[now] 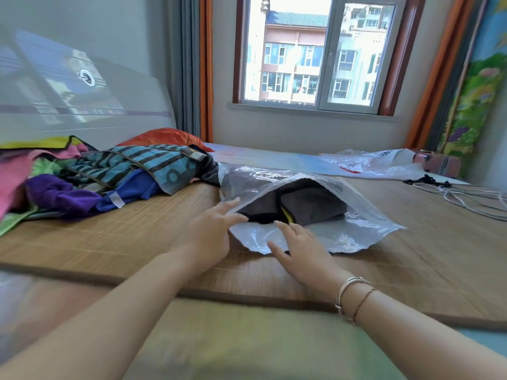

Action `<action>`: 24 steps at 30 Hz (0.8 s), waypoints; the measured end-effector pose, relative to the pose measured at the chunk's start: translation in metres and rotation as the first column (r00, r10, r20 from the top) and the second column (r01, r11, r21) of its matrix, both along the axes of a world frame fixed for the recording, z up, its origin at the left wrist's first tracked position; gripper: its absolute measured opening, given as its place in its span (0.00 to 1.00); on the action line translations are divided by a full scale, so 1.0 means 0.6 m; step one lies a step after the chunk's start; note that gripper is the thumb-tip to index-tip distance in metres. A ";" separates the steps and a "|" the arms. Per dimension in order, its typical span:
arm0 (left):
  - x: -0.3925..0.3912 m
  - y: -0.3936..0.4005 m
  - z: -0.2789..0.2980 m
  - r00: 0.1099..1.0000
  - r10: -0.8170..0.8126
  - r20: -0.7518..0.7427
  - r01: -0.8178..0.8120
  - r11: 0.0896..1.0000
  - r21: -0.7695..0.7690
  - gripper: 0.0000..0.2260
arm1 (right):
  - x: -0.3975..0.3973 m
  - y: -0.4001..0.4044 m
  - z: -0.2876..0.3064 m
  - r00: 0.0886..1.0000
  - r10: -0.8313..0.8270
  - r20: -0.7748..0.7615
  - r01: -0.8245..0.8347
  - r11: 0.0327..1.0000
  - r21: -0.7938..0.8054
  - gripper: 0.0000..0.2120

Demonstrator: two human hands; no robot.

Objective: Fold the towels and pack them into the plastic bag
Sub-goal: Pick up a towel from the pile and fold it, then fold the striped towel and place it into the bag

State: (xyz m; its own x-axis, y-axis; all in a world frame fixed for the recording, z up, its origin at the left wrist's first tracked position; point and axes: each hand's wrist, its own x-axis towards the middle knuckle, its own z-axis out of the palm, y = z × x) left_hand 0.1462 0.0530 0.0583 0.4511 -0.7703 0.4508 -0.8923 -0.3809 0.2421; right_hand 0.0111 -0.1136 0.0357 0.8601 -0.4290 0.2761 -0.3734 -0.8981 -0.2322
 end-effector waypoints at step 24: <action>0.284 0.352 -0.137 0.755 0.642 -0.130 -0.639 0.766 0.071 0.28 | 0.590 0.249 -0.023 0.985 0.172 0.011 -0.164 0.916 0.367 0.14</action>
State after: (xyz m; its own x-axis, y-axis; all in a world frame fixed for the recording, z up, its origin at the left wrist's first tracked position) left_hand 0.3165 0.2640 -0.0237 0.8985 -0.2866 0.3326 -0.3952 -0.8578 0.3286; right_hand 0.3654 0.0356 0.0220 0.9323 -0.3449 0.1091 -0.2325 -0.8022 -0.5499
